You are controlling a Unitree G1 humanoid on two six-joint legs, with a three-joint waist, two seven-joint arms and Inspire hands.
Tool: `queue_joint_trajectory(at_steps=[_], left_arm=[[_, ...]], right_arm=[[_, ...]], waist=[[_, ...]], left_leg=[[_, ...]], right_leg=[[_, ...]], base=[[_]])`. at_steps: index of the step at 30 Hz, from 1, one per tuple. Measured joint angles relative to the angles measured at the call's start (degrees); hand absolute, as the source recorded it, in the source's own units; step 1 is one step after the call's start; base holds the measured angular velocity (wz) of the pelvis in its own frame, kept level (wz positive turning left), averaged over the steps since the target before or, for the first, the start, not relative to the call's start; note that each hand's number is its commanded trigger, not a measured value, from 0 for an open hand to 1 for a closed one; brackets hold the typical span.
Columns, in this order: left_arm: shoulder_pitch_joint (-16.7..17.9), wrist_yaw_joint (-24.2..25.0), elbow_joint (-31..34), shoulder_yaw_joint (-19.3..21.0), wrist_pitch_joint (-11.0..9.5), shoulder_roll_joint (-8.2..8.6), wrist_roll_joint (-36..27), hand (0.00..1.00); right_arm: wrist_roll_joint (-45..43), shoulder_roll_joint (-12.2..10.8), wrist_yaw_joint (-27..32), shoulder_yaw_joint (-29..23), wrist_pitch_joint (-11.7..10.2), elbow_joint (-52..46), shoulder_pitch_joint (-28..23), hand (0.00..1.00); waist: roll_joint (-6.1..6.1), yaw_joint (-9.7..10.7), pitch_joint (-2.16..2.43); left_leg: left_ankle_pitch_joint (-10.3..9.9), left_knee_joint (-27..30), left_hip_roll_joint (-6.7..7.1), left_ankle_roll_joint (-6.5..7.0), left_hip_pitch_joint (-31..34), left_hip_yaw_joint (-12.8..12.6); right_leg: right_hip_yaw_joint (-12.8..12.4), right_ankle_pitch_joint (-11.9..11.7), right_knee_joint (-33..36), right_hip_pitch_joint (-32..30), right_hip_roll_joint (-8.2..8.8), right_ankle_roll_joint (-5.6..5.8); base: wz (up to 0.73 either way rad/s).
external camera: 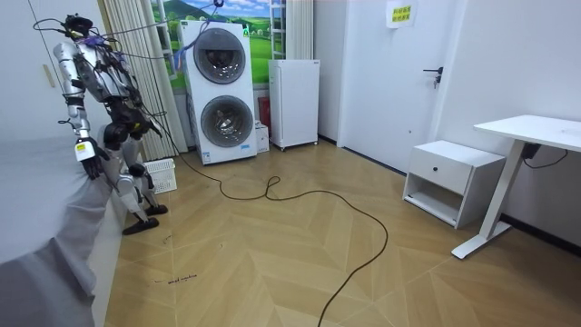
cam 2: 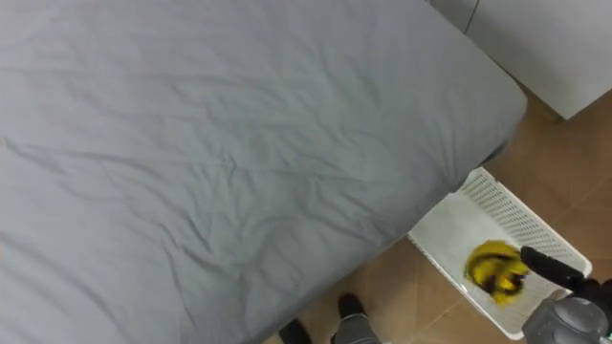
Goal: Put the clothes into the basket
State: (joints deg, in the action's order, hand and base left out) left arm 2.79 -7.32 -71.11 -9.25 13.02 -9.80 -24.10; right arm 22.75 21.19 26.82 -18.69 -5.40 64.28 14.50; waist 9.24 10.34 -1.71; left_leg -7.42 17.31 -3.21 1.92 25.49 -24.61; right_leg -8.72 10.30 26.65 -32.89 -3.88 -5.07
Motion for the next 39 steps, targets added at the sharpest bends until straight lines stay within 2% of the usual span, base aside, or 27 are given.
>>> queue_joint_trajectory(at_steps=[7,10,15,18,22,24,26,28,29,31,34,36,37,39], left_arm=[[0.07,0.03,0.0,-0.03,-0.46,-0.03,-0.02,0.0],[0.61,0.19,0.01,-0.03,-1.51,-0.03,-0.08,0.0],[1.59,0.2,0.12,0.13,-2.19,-0.05,-0.05,0.0],[2.52,0.15,1.25,0.95,-2.22,-0.48,-0.06,0.0],[4.11,-0.49,3.0,1.77,-2.27,-1.03,0.43,0.0],[4.61,-0.79,3.82,2.52,-2.33,-1.44,2.88,0.0],[5.58,-1.25,5.42,2.55,-2.51,-1.93,6.42,0.0],[5.96,-2.44,6.21,2.54,-2.65,-2.08,8.2,0.0],[5.95,-3.38,6.39,2.51,-2.65,-2.07,9.36,0.0],[5.89,-4.36,6.47,2.73,-2.79,-2.06,12.35,0.0],[5.87,-6.26,6.83,4.59,-3.41,-1.96,15.84,0.0],[5.9,-7.14,6.81,4.82,-4.01,-1.88,15.99,0.0],[6.0,-7.79,6.76,4.83,-4.52,-1.73,15.99,0.0],[5.99,-8.59,6.78,5.05,-5.03,-1.36,16.4,0.0]], right_arm=[[0.01,0.0,0.0,0.07,-1.11,0.01,-0.08,0.0],[0.02,0.0,-0.01,0.08,-1.15,0.08,-0.13,0.0],[0.76,-0.01,-0.24,0.11,-1.48,0.04,-1.96,0.0],[3.92,-0.06,-0.32,0.45,-2.34,-0.16,-5.06,0.0],[4.52,-1.23,-0.82,2.56,-2.42,-0.31,-8.6,0.0],[4.78,-2.21,-2.09,3.56,-2.43,-1.18,-10.13,0.0],[5.83,-4.15,-2.74,6.18,-2.49,-3.88,-12.99,0.0],[4.84,-6.49,-3.97,7.45,-2.48,-4.62,-14.23,0.0],[4.35,-7.66,-4.75,9.62,-2.35,-4.49,-14.75,0.0],[3.81,-9.14,-6.38,13.04,-1.72,-4.25,-15.09,0.0],[1.63,-11.79,-8.66,15.14,-0.82,-3.84,-15.08,0.0],[1.53,-11.72,-9.15,14.96,-0.79,-1.84,-15.59,0.0],[1.14,-11.48,-10.1,15.1,-0.77,-1.72,-16.85,0.0],[-0.32,-11.35,-11.01,15.55,-0.77,-1.54,-18.23,0.0]], waist=[[0.01,-0.02,0.0],[-0.03,-0.12,-0.02],[-0.36,-0.12,-0.21],[-0.87,-0.11,-0.27],[-2.53,-0.07,-0.2],[-3.62,-1.1,-0.12],[-4.72,-1.65,0.18],[-5.6,-1.73,0.49],[-6.18,-2.1,0.69],[-7.15,-3.18,0.93],[-8.59,-3.74,0.95],[-9.4,-4.52,1.05],[-9.84,-5.07,1.26],[-10.24,-6.0,1.24]], left_leg=[[0.0,-0.02,-0.01,0.0,-0.11,0.32],[0.0,-0.01,-0.02,0.0,-0.24,0.48],[0.04,-0.83,-0.05,-0.08,-3.08,1.29],[0.1,-1.83,0.04,-0.16,-5.55,2.15],[0.28,-3.45,0.93,-0.45,-9.51,5.0],[0.36,-4.09,1.03,-0.57,-11.26,6.14],[0.39,-4.31,1.07,-0.62,-13.13,7.7],[0.53,-5.14,1.75,-0.82,-14.46,8.85],[0.66,-5.93,1.99,-1.02,-15.61,10.07],[0.7,-6.16,2.16,-1.09,-16.87,10.91],[0.72,-6.41,2.41,-1.12,-18.17,11.46],[0.74,-6.69,2.74,-1.16,-19.24,12.41],[0.74,-6.76,2.89,-1.15,-19.67,12.71],[0.74,-6.77,3.05,-1.15,-20.29,13.23]], right_leg=[[0.15,0.03,0.08,0.11,0.0,-0.02],[0.52,0.05,0.01,0.29,0.1,-0.07],[2.07,0.3,-1.7,3.87,0.35,-0.25],[4.15,0.68,-3.58,7.12,0.78,-0.1],[7.51,0.97,-6.94,13.17,1.35,-0.23],[8.12,1.02,-8.04,15.63,1.38,-0.39],[10.83,0.69,-10.6,19.54,1.75,-0.9],[12.61,0.69,-12.18,22.02,1.8,-0.97],[13.71,0.67,-13.34,23.81,1.85,-1.02],[14.91,0.61,-14.94,26.13,1.91,-1.11],[16.92,0.56,-16.51,28.88,1.99,-1.2],[17.64,0.56,-17.51,30.67,2.04,-1.22],[17.62,0.56,-18.05,31.45,2.03,-1.22],[18.45,0.69,-18.09,32.24,2.25,-1.27]], base=[[0.0],[0.02],[0.11],[0.33],[0.4],[0.36],[0.54],[0.68],[0.57],[0.42],[0.41],[0.32],[0.15],[0.13]])
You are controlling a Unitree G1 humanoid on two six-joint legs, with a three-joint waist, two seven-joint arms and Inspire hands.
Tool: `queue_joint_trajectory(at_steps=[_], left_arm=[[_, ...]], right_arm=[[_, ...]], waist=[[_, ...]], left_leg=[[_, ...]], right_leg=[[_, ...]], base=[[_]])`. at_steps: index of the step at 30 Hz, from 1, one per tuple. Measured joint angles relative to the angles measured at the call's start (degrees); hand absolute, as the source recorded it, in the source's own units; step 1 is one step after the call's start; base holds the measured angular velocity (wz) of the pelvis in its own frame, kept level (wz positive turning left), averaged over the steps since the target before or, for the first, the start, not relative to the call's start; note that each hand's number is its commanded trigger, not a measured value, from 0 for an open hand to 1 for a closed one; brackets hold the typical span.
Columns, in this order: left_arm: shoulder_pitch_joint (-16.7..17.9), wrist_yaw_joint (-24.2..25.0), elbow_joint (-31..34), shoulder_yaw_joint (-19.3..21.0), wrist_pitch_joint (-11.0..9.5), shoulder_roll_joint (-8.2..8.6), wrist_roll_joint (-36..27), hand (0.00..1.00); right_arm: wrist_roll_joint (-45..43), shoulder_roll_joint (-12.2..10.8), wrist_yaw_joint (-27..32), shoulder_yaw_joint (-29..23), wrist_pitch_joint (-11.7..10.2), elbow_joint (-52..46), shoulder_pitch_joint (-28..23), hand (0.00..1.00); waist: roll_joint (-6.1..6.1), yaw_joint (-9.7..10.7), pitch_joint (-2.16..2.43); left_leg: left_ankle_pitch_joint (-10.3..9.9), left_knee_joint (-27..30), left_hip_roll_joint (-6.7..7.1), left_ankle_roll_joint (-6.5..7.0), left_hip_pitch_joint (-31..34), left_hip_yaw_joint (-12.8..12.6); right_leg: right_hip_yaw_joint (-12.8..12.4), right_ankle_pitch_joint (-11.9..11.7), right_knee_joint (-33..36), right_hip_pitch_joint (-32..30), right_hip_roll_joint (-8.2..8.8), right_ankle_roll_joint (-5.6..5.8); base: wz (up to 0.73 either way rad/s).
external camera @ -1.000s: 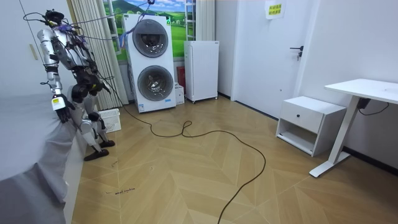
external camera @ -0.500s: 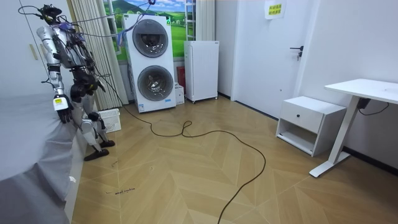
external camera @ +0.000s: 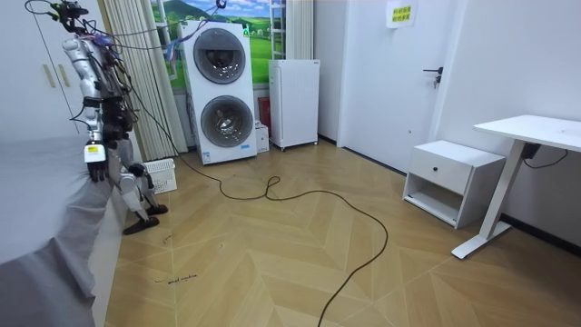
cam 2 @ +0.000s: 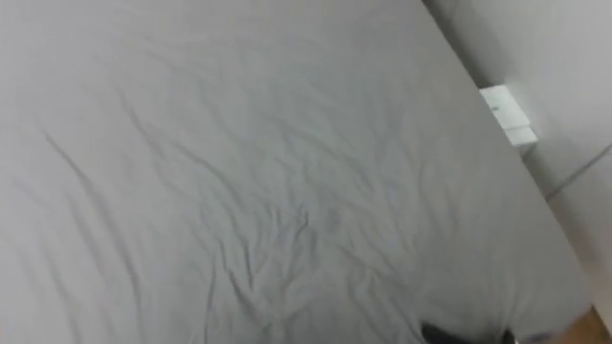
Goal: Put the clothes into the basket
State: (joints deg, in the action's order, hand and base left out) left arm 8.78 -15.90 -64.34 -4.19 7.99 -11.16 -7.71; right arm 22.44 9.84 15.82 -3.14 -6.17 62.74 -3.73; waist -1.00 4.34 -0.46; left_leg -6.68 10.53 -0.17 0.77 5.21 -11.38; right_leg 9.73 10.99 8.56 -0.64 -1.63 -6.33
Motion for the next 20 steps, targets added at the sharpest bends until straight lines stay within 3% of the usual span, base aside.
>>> queue_joint_trajectory(at_steps=[4,8,20], left_arm=[[-0.13,-1.52,0.01,0.78,-1.76,1.01,-0.02,0.0],[-0.1,-2.29,0.39,0.88,-3.13,1.51,0.26,0.0],[0.1,-1.97,0.5,1.67,-3.55,1.78,3.37,0.0]], right_arm=[[-0.36,0.14,-0.14,1.68,0.12,1.92,-0.08,0.0],[-0.36,0.19,-0.05,2.02,1.92,2.35,-0.56,0.0],[-1.99,0.91,0.66,3.04,2.08,4.07,-1.65,0.0]], waist=[[-0.46,-1.42,-0.12],[-1.01,-3.22,-0.46],[-0.85,-4.57,-0.7]], left_leg=[[0.0,0.25,0.06,-0.01,-0.18,0.73],[0.0,0.29,0.18,0.0,-0.85,1.22],[-0.06,0.19,0.72,-0.01,-1.97,2.28]], right_leg=[[1.25,0.19,0.16,0.45,0.15,-0.08],[1.63,0.59,0.12,1.46,0.19,0.15],[1.53,0.81,-0.06,2.72,0.41,0.24]], base=[[0.09],[0.08],[0.02]])
